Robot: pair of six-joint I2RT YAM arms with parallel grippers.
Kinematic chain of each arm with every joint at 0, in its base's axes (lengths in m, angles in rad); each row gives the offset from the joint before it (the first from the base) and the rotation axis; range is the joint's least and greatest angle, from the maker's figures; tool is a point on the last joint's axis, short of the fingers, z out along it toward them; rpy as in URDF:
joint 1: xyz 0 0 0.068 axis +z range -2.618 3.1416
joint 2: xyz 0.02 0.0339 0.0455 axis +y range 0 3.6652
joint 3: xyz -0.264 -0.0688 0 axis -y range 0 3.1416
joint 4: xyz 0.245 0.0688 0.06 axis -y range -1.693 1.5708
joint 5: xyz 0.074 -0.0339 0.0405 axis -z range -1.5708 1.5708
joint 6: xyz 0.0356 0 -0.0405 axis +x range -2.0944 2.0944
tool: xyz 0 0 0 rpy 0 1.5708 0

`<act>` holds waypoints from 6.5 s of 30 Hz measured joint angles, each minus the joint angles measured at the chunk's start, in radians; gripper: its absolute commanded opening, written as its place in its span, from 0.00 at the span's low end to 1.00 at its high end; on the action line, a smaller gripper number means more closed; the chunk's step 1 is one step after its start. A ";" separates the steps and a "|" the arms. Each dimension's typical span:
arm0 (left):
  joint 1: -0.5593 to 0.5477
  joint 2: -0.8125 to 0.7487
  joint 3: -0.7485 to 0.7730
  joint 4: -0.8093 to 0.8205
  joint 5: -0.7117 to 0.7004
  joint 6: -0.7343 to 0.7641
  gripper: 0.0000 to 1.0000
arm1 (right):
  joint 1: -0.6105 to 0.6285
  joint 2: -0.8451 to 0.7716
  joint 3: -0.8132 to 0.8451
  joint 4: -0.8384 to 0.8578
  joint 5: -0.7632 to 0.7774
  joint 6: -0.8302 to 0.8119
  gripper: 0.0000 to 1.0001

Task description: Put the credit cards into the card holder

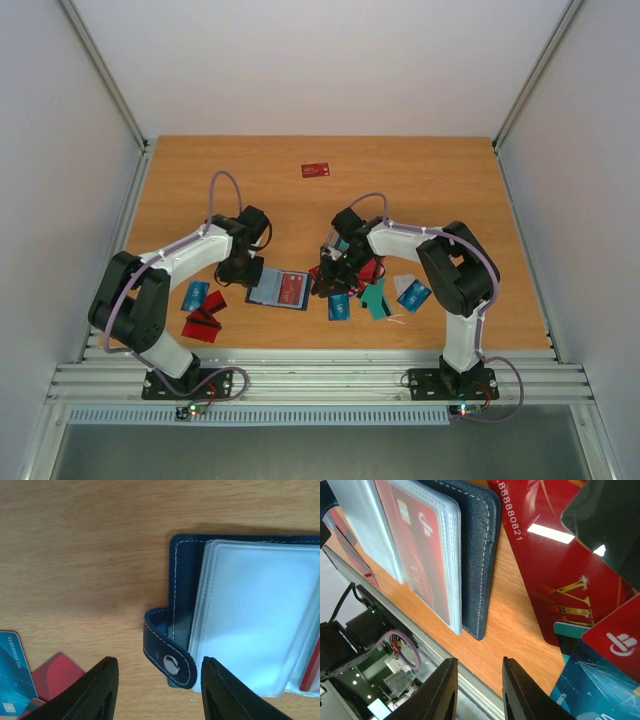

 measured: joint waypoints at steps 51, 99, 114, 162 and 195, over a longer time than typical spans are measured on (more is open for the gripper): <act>0.006 0.077 -0.045 0.119 0.118 0.060 0.02 | -0.029 -0.001 -0.143 0.390 -0.058 0.146 0.38; -0.069 0.003 -0.114 0.219 0.384 -0.145 0.11 | 0.045 0.115 -0.021 0.499 -0.174 0.193 0.35; -0.037 -0.299 -0.088 0.081 0.359 -0.177 0.40 | 0.045 0.126 -0.007 0.464 -0.159 0.138 0.33; -0.023 0.045 -0.129 0.327 0.522 -0.171 0.28 | 0.050 0.132 0.089 0.225 -0.087 0.045 0.29; -0.027 0.105 -0.080 0.336 0.513 -0.369 0.27 | 0.043 0.132 0.061 0.264 -0.103 0.025 0.13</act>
